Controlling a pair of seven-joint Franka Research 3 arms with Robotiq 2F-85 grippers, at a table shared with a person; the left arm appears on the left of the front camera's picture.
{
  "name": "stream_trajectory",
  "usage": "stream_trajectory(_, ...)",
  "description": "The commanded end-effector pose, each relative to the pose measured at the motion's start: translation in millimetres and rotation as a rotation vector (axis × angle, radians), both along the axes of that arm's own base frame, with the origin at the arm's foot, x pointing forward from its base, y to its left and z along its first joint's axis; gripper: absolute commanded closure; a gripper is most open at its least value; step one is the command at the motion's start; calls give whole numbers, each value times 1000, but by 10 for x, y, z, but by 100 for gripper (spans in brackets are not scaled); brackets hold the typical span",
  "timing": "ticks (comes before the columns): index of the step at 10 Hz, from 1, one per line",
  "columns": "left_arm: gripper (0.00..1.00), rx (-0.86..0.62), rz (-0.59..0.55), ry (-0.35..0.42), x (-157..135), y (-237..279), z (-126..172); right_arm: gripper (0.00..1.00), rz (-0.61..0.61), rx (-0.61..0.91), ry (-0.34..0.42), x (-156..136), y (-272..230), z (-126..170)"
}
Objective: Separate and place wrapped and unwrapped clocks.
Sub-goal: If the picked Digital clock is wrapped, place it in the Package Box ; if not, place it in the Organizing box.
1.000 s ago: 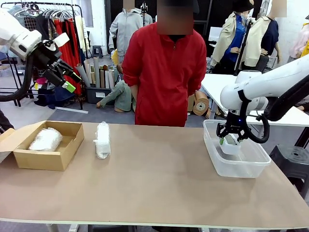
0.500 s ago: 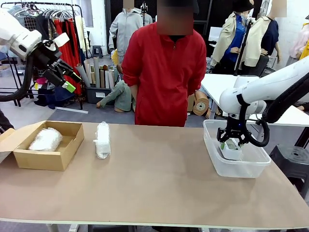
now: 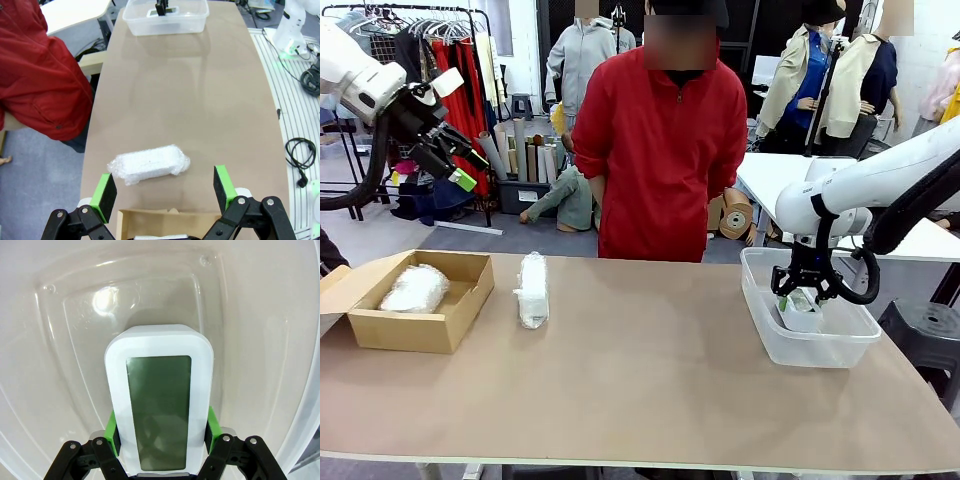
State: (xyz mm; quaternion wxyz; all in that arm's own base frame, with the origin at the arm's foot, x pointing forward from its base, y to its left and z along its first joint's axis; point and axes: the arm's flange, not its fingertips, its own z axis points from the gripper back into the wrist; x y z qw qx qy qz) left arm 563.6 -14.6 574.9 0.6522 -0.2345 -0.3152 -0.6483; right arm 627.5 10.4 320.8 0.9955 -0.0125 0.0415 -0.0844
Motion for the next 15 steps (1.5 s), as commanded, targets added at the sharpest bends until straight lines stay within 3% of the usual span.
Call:
stream_trajectory(1, 0, 10, -2, 1, -26, 5, 7, 6, -20, -48, 29, 33, 9, -23)
stream_trajectory(2, 0, 10, -2, 1, -26, 5, 7, 0, -20, -48, 33, 34, 2, -20)
stream_trajectory(5, 0, 10, -2, 1, -26, 5, 7, 0, 0, -53, 42, 25, 18, -23)
stream_trajectory(8, 0, 10, -2, 1, -26, 5, 7, 0, 52, -53, 0, -48, 76, 319)
stream_trajectory(11, 0, 10, -2, 1, -26, 5, 7, 0, 181, -58, 49, -152, 143, 717)
stream_trajectory(15, 0, 10, -2, 1, -26, 5, 7, 0, 227, -22, -2, -188, 140, 969)
